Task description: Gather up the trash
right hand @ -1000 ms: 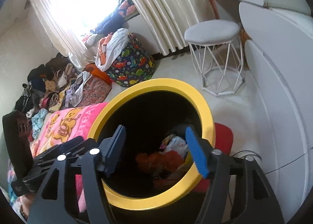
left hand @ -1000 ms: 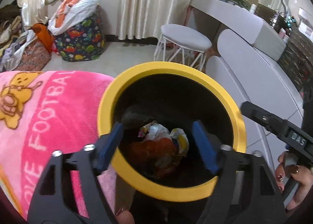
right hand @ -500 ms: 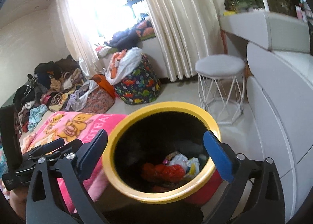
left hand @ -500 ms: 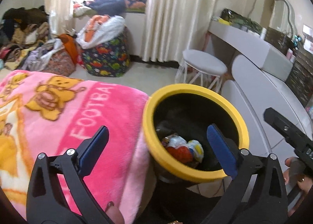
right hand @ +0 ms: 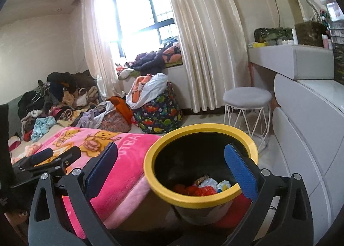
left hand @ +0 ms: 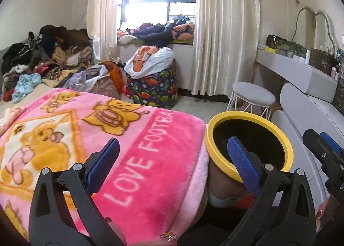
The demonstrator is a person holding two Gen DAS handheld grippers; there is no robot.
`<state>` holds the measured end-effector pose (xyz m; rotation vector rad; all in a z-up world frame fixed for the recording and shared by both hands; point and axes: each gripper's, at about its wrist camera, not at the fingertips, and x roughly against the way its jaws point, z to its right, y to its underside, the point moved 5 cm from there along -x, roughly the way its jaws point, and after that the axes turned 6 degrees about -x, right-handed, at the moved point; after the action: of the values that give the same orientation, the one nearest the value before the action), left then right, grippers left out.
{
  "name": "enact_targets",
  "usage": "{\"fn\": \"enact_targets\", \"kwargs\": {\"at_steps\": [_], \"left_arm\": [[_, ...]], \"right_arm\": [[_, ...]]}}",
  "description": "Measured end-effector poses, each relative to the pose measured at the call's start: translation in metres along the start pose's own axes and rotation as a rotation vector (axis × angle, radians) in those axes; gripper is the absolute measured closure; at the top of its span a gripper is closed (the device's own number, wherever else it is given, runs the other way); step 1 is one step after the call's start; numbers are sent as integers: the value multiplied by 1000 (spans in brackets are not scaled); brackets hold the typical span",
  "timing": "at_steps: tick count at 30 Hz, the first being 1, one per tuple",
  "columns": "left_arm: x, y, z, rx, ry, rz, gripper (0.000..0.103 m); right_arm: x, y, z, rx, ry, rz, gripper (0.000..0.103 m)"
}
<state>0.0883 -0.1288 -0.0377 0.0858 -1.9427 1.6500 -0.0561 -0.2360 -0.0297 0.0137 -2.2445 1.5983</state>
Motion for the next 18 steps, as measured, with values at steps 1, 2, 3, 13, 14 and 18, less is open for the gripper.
{"fn": "enact_targets", "kwargs": {"at_steps": [1, 2, 3, 13, 14, 18], "left_arm": [[2, 1, -3, 4, -8, 1, 11], [5, 3, -7, 13, -14, 8, 11], [7, 4, -10, 19, -16, 7, 11], [15, 12, -24, 50, -33, 18, 11], [15, 12, -25, 51, -34, 22, 11], [17, 11, -26, 56, -35, 31, 11]], "right_arm": [[2, 1, -2, 5, -7, 5, 6], [5, 3, -5, 13, -13, 11, 6], [6, 4, -7, 21, -16, 15, 6], [7, 6, -11, 22, -13, 18, 6], [8, 6, -12, 26, -11, 23, 6], [11, 7, -18, 42, -20, 42, 6]]}}
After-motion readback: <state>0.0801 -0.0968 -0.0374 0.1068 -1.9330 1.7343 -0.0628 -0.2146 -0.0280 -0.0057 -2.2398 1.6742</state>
